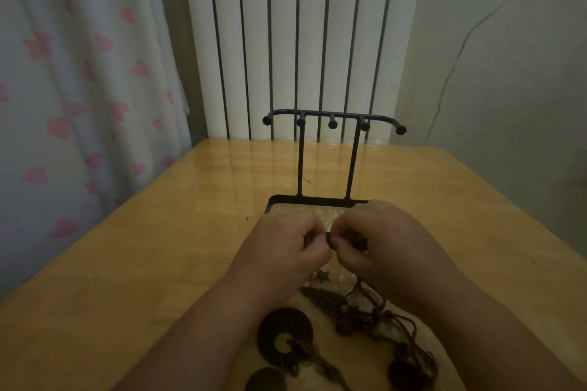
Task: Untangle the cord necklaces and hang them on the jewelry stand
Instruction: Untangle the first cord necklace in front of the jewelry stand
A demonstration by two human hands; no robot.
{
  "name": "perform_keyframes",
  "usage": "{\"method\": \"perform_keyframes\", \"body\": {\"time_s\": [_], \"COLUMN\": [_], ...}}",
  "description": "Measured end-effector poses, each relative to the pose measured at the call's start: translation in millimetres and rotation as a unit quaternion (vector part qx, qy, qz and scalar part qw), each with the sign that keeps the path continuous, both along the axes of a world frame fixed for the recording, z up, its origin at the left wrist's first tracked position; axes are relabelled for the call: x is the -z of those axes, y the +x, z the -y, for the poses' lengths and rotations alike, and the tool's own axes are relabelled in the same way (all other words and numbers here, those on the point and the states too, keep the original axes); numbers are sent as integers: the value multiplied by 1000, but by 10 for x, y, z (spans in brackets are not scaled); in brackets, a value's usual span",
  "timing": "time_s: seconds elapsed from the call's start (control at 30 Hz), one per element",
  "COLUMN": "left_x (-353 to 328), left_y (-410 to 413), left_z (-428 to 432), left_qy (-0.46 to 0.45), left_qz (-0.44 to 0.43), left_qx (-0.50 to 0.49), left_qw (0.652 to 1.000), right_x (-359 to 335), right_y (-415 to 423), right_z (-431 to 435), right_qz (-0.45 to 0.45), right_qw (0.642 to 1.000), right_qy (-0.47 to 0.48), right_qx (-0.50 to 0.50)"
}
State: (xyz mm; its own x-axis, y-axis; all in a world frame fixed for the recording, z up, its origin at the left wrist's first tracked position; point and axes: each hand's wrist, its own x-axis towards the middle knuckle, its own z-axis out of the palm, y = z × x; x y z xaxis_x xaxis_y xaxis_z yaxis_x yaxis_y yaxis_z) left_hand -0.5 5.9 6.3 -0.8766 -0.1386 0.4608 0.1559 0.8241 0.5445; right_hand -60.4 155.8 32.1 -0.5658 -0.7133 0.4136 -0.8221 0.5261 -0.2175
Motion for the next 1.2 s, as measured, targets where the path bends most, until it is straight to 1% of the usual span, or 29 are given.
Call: {"method": "perform_keyframes", "body": {"time_s": [0.23, 0.33, 0.5, 0.6, 0.7, 0.93, 1.0, 1.03, 1.13, 1.2], "left_x": [10, -1, -21, -29, -38, -26, -32, -34, -62, -77], "left_y": [-7, -1, -10, -17, -11, -19, -15, -12, 14, 36], "left_z": [0, 3, -5, 5, 7, 6, 12, 18, 14, 10], "left_qy": [17, 57, 127, 168, 187, 281, 274, 254, 144, 110], "left_qz": [-3, -4, 11, 24, 32, 77, 71, 65, 39, 35], "left_qx": [8, 12, 18, 27, 34, 46, 45, 41, 23, 27], "left_qw": [1000, 998, 992, 985, 981, 955, 958, 964, 989, 993], "right_x": [27, 68, 55, 44, 63, 63, 56, 56, 65, 68], "right_y": [-11, -24, -3, 15, 11, 55, 54, 47, 38, 44], "right_z": [13, 34, 43, 55, 63, 76, 74, 68, 49, 48], "right_qz": [-12, -31, -27, -9, 6, 92, 110, 113, 105, 89], "right_qw": [1000, 1000, 999, 1000, 1000, 992, 989, 989, 993, 995], "right_qy": [2, -4, -17, -19, -25, -84, -95, -90, -59, -52], "right_qx": [-7, -1, 5, 5, 8, 15, 18, 19, 15, 12]}}
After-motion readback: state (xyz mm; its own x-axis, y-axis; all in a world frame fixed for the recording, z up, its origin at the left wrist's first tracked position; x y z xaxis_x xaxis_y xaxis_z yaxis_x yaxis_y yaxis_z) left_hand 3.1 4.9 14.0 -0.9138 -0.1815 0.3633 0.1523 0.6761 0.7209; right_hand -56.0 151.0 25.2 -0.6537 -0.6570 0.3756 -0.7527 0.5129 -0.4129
